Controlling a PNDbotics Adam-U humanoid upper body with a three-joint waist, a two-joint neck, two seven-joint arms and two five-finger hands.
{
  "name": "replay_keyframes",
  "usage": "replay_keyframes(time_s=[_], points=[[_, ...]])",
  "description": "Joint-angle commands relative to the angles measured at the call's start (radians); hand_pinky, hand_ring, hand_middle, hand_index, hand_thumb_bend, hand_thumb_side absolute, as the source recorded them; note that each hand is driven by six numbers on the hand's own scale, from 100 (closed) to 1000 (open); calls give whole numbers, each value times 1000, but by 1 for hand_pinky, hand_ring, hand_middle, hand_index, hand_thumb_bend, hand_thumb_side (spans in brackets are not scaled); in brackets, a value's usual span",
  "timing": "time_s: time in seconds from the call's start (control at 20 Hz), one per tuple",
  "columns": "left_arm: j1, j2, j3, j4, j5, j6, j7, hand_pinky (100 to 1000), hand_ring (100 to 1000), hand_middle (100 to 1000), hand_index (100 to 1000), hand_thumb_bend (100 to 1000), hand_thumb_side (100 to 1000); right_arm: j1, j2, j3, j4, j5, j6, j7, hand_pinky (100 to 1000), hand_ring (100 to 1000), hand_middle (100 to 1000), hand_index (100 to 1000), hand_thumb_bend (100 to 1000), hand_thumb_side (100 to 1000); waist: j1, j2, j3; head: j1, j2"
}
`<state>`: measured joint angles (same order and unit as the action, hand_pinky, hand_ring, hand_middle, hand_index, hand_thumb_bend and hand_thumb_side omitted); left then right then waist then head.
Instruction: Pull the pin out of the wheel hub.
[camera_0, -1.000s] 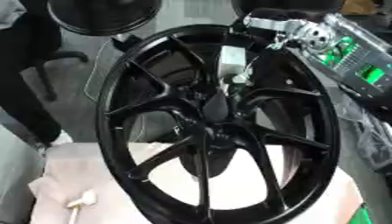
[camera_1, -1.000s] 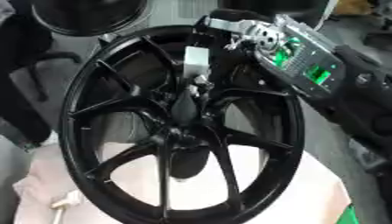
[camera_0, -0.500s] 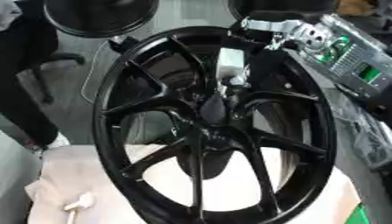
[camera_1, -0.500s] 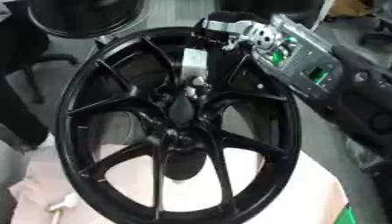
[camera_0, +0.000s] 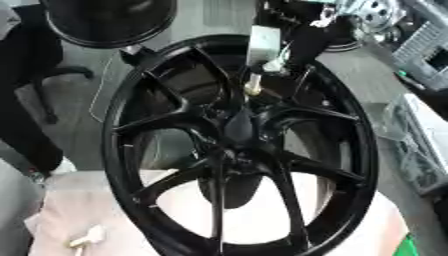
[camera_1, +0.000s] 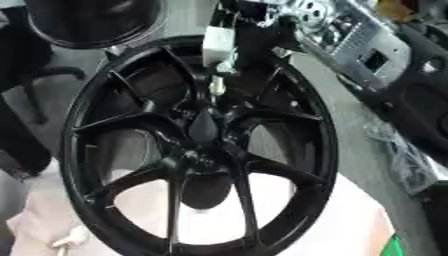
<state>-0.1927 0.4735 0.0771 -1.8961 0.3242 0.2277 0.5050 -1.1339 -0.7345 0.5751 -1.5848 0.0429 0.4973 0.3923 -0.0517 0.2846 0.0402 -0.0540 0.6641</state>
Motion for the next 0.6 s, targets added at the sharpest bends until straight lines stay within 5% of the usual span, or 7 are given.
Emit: replay_keyframes(time_s=[0.05,0.4,0.6], points=[[-1,15,9,-17,-3,-2,3,736,725,724,801,301,772,19,-97,-89,-68,-26,17,-40,781,562,274,468,366,100,8,-26,-7,8,-15],[7,9,27,-20,-3,-9,19,737,724,724,801,302,769,191,-250,-280,-62,-33,63,-157,778,559,290,486,323,100,25,-22,-39,41,-24],[11,8,37,-23,-4,-12,30,738,724,724,801,302,767,300,-282,-389,1,-25,72,-224,774,571,350,539,348,100,35,-19,-55,53,-26]])
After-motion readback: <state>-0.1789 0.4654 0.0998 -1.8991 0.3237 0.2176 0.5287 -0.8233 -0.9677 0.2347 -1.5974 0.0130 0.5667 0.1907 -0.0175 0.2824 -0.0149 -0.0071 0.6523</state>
